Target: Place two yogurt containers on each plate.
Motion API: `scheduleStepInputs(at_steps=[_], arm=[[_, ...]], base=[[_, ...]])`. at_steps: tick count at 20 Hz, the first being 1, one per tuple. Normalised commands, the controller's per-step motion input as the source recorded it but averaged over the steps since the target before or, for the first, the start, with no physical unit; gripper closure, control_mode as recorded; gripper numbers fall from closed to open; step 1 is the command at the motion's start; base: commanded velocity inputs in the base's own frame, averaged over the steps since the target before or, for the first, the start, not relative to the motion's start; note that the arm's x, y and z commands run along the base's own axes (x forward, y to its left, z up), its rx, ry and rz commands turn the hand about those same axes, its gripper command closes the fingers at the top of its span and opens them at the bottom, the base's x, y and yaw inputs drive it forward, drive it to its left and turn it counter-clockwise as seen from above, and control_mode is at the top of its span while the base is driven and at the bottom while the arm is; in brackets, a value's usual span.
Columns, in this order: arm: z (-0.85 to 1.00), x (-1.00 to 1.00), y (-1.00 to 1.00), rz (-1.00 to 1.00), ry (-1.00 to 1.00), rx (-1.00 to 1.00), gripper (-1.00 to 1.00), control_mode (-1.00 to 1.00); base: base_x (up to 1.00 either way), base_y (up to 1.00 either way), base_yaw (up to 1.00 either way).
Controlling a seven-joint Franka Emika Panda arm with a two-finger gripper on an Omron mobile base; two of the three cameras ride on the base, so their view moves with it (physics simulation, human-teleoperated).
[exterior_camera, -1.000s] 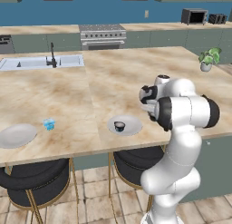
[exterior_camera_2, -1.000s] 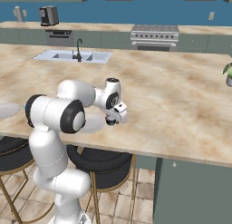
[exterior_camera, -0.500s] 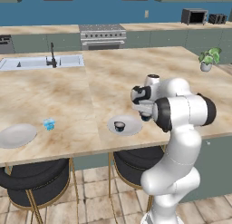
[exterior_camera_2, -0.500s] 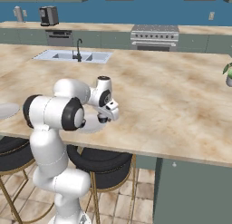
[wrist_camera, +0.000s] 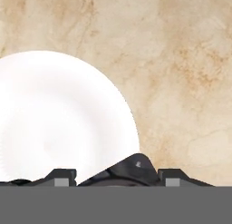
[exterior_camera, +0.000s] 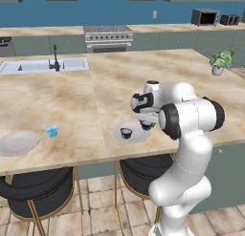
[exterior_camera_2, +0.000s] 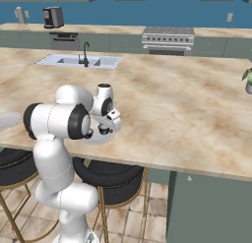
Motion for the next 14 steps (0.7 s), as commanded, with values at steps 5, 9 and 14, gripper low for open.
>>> scheduleStepInputs(at_steps=[5, 9, 14], arm=[[-0.16, 0.00, 0.09, 0.01, 0.01, 0.00, 1.00, -1.00], [-0.08, 0.07, 0.08, 0.01, 0.00, 0.00, 1.00, -1.00], [-0.17, 0.05, 0.08, 0.00, 0.00, 0.00, 1.00, -1.00]], base=[[0.00, 0.00, 0.00], [0.00, 0.00, 0.00], [0.00, 0.00, 0.00]])
